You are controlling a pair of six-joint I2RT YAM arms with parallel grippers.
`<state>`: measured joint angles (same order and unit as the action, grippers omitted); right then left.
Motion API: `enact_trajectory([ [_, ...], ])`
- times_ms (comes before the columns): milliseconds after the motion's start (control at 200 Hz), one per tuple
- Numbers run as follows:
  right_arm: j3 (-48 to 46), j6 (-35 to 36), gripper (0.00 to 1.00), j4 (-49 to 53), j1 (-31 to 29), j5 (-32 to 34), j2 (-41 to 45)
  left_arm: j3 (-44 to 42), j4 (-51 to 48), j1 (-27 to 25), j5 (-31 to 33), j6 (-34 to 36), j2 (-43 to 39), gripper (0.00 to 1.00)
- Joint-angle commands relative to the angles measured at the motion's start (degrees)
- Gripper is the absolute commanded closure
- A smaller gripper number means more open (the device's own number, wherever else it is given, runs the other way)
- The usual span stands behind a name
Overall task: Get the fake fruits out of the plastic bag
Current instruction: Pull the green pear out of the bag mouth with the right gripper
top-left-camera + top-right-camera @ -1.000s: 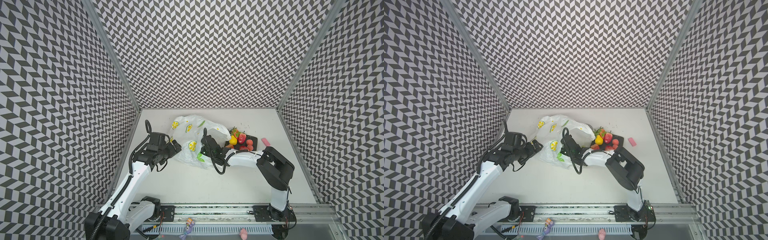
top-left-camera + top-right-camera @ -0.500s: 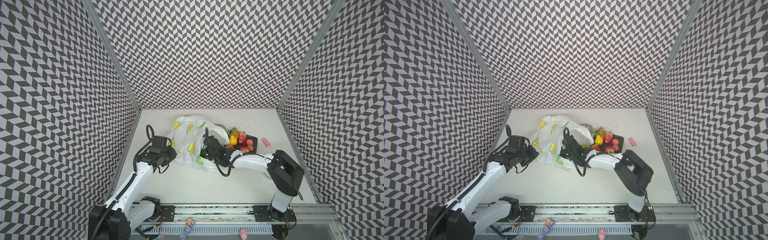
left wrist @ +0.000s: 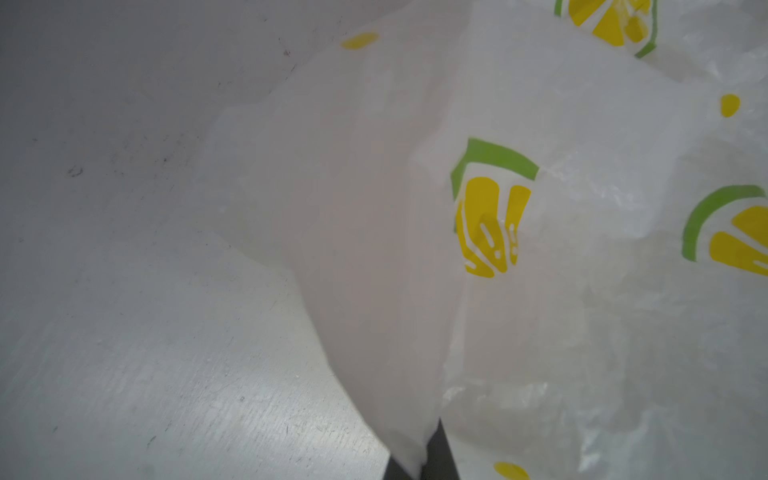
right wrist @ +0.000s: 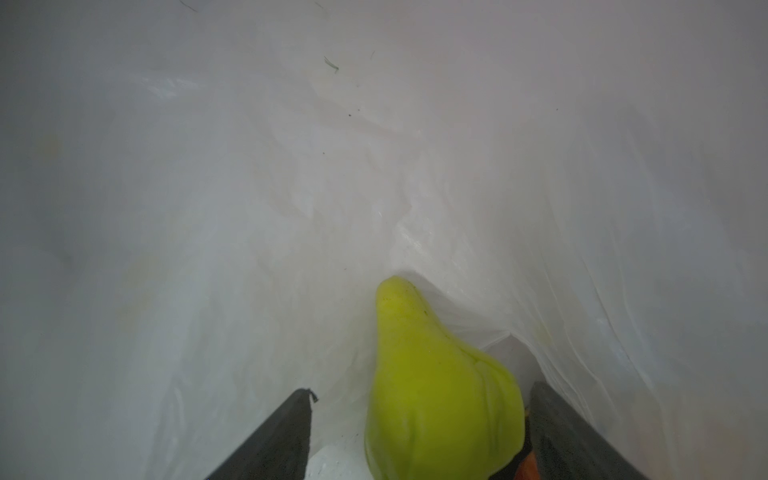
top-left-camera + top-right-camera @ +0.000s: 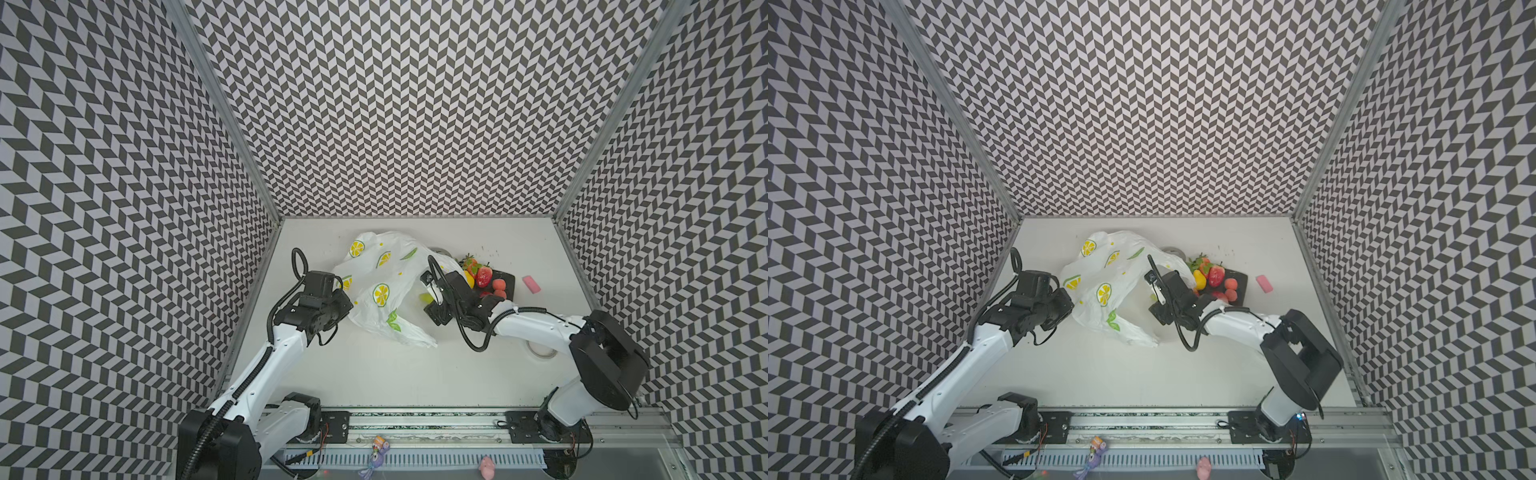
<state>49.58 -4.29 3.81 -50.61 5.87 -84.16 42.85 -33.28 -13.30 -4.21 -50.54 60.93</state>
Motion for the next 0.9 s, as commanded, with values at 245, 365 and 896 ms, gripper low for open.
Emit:
enact_trajectory([
  [245, 2.1, 14.9, 0.23, 2.9, 6.1, 4.5, -4.1, 0.9, 0.8, 0.1, 1.8, 0.4, 0.0, 1.0],
  [365, 3.8, 16.1, 0.21, 2.8, 6.9, 3.1, -6.8, 0.8, 0.7, 0.1, 1.9, 0.6, 0.0, 1.0],
  [896, 8.9, 16.9, 0.2, 1.3, 9.2, 2.7, -18.4, 1.9, -0.7, 0.1, 2.7, 1.0, 0.1, 1.0],
])
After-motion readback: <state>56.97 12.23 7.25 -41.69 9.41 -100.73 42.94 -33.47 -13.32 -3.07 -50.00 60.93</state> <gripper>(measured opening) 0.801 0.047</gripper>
